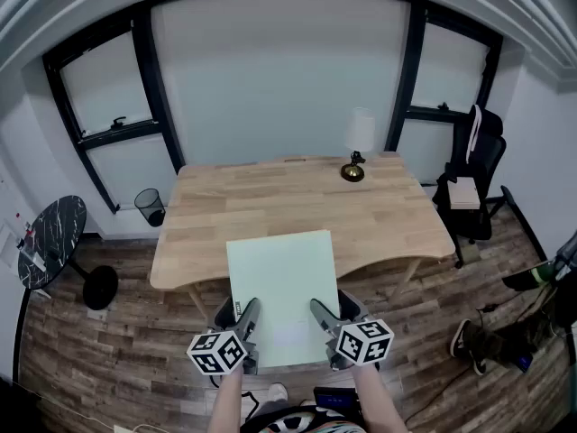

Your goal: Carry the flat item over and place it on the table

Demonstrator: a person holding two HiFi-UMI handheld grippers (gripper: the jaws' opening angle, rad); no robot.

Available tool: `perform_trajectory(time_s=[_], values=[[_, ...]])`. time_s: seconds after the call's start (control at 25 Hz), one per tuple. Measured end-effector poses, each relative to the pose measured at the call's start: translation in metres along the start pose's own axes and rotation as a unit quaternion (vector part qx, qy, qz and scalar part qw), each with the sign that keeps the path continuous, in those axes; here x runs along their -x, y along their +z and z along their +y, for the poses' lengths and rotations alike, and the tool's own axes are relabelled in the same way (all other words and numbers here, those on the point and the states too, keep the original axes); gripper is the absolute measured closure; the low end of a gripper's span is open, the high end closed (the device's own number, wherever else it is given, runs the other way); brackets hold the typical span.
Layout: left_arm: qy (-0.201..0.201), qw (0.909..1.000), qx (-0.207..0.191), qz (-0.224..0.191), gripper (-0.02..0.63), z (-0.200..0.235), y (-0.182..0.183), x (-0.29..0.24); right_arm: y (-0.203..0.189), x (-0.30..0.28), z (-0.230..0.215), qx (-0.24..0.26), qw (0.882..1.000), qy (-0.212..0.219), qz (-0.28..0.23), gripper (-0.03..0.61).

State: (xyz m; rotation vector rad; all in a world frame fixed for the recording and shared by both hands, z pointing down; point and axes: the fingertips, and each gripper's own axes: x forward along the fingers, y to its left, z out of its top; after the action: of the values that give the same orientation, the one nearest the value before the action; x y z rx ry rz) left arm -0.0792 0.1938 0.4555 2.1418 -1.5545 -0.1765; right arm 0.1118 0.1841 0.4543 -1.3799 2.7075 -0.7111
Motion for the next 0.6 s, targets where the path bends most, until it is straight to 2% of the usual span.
perform_trajectory(time_s=[0.6], values=[[-0.001,0.9999,-0.004,0.014,0.328,-0.023,-0.015,0.002,-0.005,0.025,-0.015,-0.020,1.000,-0.001,0.001,0.278]])
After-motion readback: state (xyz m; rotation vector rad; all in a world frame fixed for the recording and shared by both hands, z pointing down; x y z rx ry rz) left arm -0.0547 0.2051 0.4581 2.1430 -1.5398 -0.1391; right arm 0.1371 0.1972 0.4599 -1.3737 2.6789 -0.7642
